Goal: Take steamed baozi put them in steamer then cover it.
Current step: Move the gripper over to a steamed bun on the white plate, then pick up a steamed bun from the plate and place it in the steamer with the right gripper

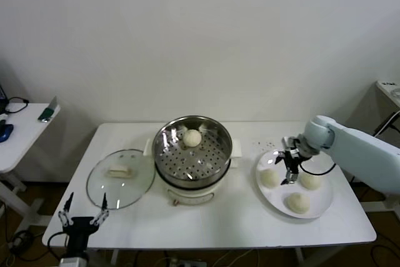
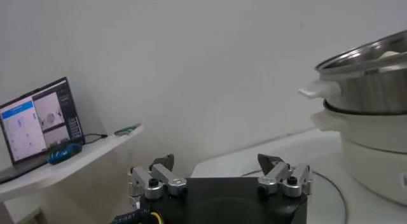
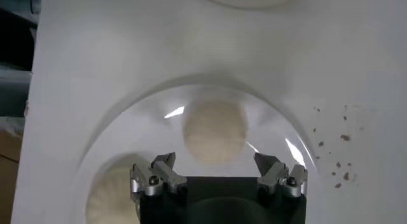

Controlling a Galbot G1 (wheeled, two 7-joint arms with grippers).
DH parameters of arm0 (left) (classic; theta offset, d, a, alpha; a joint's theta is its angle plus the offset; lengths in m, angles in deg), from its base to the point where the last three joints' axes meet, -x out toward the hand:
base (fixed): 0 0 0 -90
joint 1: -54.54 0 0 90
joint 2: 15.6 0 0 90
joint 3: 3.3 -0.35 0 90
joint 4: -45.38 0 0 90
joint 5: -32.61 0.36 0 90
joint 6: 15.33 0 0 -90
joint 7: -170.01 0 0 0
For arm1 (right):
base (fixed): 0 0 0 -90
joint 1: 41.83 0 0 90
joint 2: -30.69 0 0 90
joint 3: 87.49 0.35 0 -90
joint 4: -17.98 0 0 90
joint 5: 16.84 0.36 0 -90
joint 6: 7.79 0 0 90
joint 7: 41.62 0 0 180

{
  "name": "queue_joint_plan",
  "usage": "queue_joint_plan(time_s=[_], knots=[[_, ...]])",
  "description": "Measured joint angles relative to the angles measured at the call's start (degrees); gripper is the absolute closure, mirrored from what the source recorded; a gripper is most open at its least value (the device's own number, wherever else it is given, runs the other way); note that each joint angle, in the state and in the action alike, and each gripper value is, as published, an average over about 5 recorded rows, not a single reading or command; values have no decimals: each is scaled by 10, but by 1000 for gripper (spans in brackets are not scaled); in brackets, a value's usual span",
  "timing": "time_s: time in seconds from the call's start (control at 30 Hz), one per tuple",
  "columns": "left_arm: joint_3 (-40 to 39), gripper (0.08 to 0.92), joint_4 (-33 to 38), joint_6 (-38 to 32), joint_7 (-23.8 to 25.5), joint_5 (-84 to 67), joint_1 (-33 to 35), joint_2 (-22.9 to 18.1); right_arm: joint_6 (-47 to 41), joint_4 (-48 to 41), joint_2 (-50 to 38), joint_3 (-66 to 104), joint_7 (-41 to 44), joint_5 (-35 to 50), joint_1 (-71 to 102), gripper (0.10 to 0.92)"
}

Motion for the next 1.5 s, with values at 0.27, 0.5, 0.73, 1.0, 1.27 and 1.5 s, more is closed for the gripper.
queue_joint_plan(time_s=[0.27, 0.5, 0.73, 1.0, 1.27, 1.5], knots=[[3, 177, -6, 1, -1, 5, -3, 0, 4, -39, 32, 14, -2, -9, 19, 203], [4, 177, -7, 2, -2, 8, -5, 2, 8, -62, 52, 19, 2, -13, 28, 203], [3, 177, -5, 2, -3, 14, -5, 2, 13, -71, 57, 22, 9, -10, 27, 260], [2, 177, -3, 1, -4, 17, -3, 0, 16, -68, 52, 17, 10, -1, 18, 326], [2, 177, 4, 1, -2, 16, 6, -1, 20, -55, 36, -23, 13, 34, -37, 330], [-4, 177, 14, -1, 4, 21, 15, -2, 29, -41, 40, -143, 17, 117, -185, 324]])
